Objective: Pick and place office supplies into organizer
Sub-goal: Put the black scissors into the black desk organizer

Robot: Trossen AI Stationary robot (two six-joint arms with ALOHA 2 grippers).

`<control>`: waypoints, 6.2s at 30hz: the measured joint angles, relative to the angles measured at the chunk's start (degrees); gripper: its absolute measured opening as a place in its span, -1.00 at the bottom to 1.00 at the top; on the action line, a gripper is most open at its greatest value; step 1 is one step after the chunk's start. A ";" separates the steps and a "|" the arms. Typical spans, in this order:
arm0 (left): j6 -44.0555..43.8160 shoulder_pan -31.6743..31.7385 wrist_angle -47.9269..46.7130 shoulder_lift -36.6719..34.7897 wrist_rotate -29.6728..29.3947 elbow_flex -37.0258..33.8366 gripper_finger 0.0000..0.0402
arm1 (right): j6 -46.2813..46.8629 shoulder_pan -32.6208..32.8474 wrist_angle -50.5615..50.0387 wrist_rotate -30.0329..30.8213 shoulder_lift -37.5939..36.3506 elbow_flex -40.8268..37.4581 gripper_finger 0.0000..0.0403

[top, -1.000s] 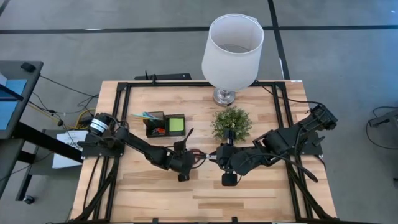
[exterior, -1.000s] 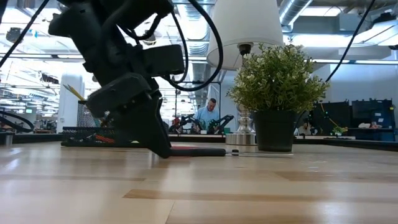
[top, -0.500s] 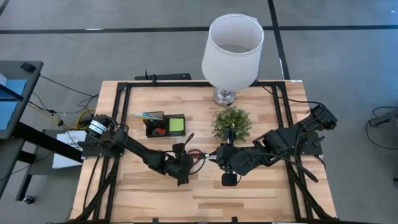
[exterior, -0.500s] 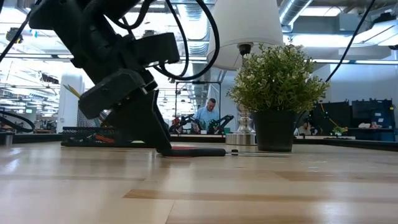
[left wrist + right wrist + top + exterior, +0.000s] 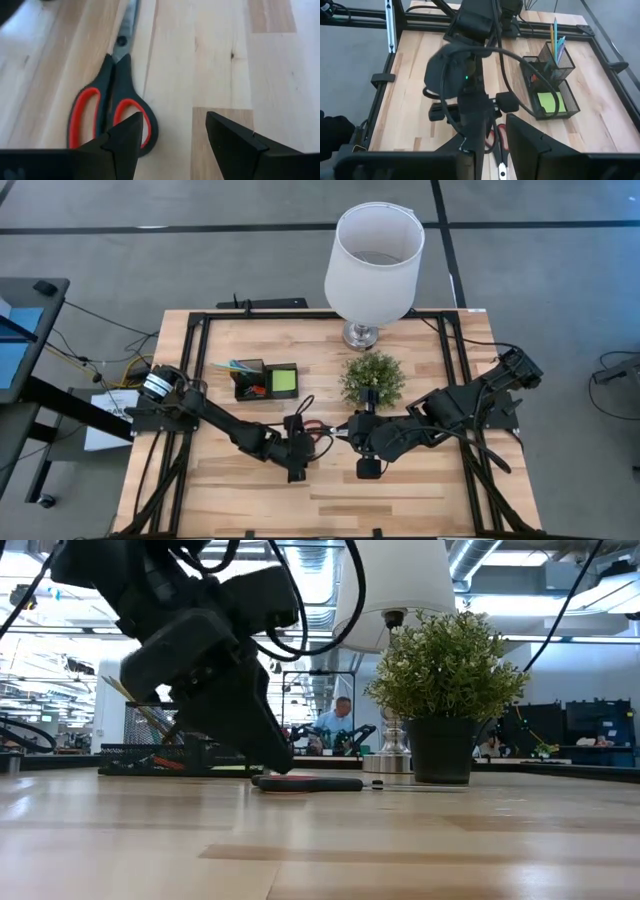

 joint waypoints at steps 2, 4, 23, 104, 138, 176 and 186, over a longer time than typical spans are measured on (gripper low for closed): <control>-1.02 0.13 0.81 1.18 0.57 -0.42 0.06 | 0.49 0.00 0.00 0.00 0.00 0.00 -0.64; -1.62 0.21 1.27 2.93 0.21 -0.61 0.06 | 0.83 0.00 -0.04 -0.01 0.00 0.00 -0.64; -6.97 0.38 2.69 7.57 -1.34 -0.27 -0.41 | 0.90 1.43 -0.48 0.00 0.00 0.00 -0.64; -52.78 -24.28 -51.70 -34.96 12.03 -27.62 -0.21 | -3.68 -9.01 98.72 2.95 29.83 -32.58 -0.64; -27.01 -8.38 -22.17 -37.43 6.03 -26.63 -0.20 | -0.09 -8.57 90.07 2.88 29.87 -32.00 -0.64; -32.94 -10.43 -10.41 -18.73 -1.15 -26.74 -0.29 | 6.74 -9.79 94.35 1.63 41.89 -28.28 -0.64; -37.07 -10.41 -10.84 -18.37 -3.71 -26.85 -0.85 | -7.39 -6.11 117.96 1.41 41.72 -28.22 -0.64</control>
